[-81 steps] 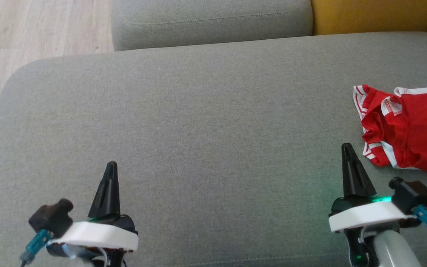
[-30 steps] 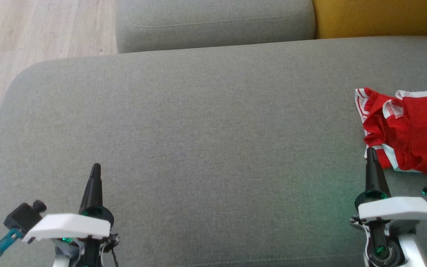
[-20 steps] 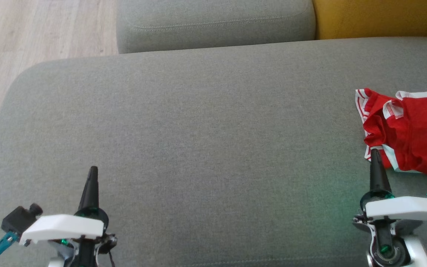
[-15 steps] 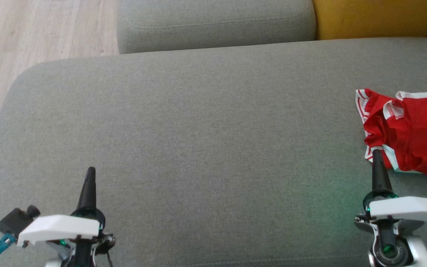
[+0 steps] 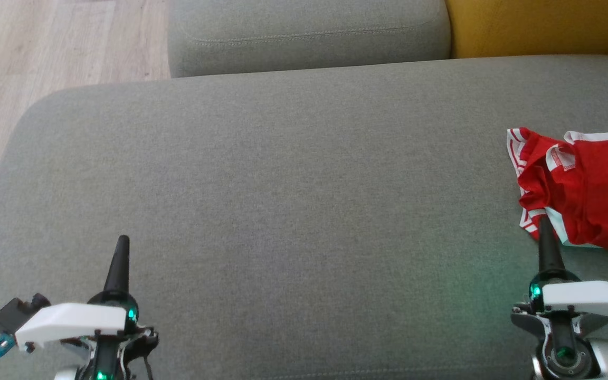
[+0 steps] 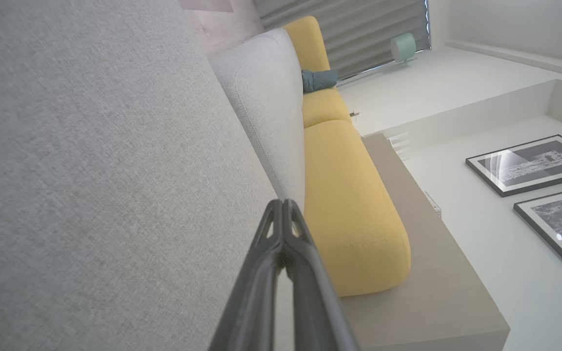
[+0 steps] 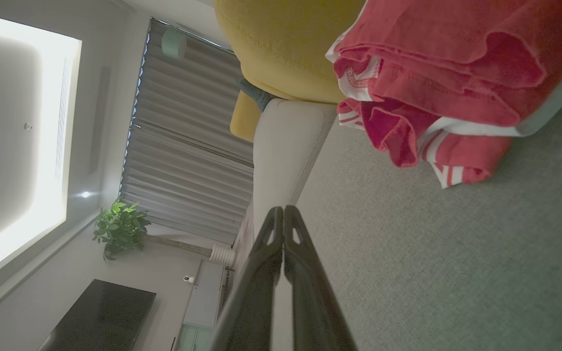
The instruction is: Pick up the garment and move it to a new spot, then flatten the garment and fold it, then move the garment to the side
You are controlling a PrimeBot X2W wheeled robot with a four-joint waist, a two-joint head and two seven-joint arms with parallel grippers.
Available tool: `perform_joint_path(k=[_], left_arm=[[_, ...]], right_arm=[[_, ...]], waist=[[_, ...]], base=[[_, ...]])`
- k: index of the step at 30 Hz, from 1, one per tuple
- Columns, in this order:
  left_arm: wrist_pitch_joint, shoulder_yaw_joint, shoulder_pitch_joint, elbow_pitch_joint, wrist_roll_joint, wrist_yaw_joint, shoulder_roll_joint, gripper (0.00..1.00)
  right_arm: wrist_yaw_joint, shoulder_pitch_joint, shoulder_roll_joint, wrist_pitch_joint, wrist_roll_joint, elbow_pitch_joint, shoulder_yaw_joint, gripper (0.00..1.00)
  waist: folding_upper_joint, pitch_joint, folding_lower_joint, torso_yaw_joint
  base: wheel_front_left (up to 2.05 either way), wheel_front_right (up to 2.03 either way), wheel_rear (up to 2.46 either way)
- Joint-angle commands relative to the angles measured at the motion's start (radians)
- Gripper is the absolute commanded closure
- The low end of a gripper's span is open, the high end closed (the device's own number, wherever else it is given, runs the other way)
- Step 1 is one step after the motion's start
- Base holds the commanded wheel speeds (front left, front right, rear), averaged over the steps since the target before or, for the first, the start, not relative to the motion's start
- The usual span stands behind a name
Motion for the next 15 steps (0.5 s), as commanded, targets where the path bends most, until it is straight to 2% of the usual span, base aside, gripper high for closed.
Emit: perform_joint_path(k=[1,15], left_arm=[[0.008,0.031,-0.058,-0.029,-0.025,-0.010,0.016,1.00],[0.050,0.061,-0.073,-0.008,-0.160,-0.018,0.017,1.00]], right_arm=[[0.000,-0.048,-0.020,0.007,0.029,-0.032,0.009,1.00],[-0.001,-0.048,-0.020,0.048,0.181,-0.030,-0.014,1.00]], waist=[[0.0000,0.000,0.0000,0.000],[0.0000,-0.004,0.0000,0.003]], base=[[0.00,0.00,0.00],[0.00,0.00,0.00]])
